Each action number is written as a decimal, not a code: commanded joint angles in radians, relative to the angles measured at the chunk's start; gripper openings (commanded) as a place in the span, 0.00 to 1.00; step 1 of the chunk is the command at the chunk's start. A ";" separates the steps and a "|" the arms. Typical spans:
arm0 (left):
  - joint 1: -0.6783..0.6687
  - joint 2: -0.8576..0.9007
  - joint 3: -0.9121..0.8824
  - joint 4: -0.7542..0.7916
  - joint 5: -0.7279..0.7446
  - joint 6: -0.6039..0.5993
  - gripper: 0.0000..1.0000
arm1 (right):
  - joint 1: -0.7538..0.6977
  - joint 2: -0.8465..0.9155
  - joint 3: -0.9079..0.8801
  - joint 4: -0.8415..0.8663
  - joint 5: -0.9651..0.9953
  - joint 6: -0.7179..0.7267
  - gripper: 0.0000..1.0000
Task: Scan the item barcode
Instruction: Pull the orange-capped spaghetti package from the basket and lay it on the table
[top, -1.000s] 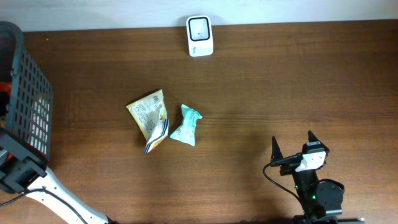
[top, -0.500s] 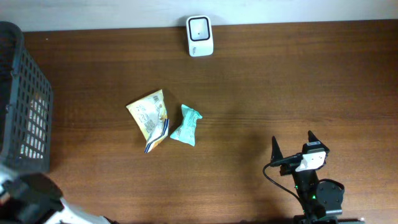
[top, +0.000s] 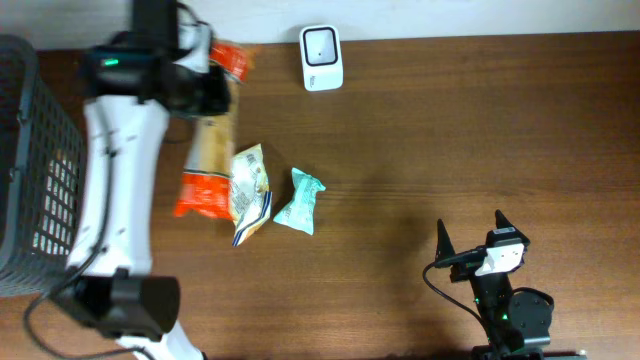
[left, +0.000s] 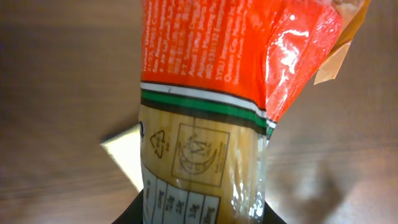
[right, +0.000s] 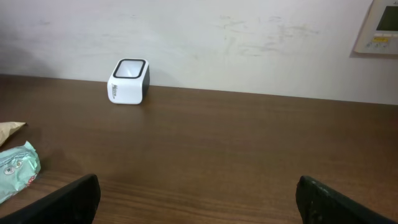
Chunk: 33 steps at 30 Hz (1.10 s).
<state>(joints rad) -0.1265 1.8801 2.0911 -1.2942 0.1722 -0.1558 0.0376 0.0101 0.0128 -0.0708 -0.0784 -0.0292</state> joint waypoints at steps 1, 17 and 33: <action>-0.162 0.064 -0.034 0.049 0.015 -0.148 0.00 | 0.007 -0.006 -0.007 -0.002 0.005 0.007 0.99; -0.499 0.446 0.076 0.216 -0.022 -0.230 0.99 | 0.007 -0.006 -0.007 -0.002 0.005 0.007 0.99; 0.711 0.028 0.423 -0.145 -0.312 -0.166 0.99 | 0.007 -0.006 -0.007 -0.002 0.005 0.007 0.99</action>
<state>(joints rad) 0.4503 1.9316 2.5740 -1.4532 -0.1661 -0.2649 0.0376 0.0101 0.0128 -0.0704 -0.0780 -0.0296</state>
